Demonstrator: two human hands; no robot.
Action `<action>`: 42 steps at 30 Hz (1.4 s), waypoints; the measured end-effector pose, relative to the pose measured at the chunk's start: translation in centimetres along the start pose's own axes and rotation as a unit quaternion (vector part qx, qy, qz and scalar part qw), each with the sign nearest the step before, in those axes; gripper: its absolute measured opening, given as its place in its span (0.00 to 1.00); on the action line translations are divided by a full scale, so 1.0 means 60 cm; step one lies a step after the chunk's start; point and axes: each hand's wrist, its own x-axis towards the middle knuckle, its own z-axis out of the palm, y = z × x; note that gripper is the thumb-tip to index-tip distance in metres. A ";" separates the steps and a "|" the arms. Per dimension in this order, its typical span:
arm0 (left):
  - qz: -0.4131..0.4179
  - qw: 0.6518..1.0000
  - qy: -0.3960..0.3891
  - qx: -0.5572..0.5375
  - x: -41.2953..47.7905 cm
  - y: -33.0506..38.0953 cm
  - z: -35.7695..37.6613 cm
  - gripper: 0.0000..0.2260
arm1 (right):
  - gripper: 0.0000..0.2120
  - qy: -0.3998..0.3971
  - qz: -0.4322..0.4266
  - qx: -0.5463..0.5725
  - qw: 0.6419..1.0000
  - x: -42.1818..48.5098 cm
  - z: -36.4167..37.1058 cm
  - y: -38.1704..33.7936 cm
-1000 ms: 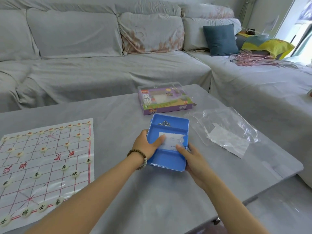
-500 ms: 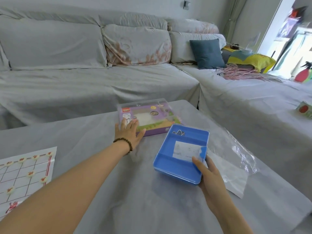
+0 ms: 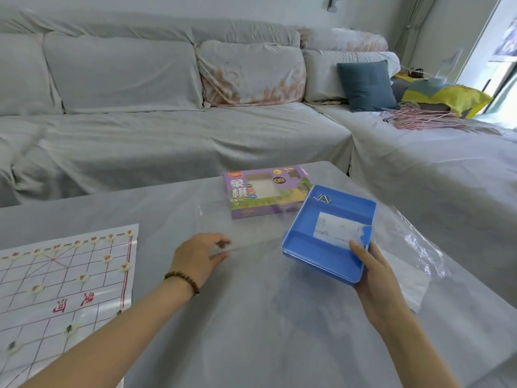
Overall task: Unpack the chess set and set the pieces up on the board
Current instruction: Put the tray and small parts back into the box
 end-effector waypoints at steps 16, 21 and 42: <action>0.020 0.969 -0.228 0.092 -0.225 0.032 -0.081 0.44 | 0.15 -0.051 0.060 -0.088 0.993 -0.087 0.029 0.028; -0.101 0.954 -0.262 0.103 -0.253 0.089 -0.025 0.28 | 0.13 -0.048 0.051 -0.079 0.994 -0.101 0.024 0.009; -0.169 0.954 -0.077 -0.237 -0.237 0.038 -0.022 0.27 | 0.16 -0.180 0.102 -0.240 0.948 -0.138 0.057 0.053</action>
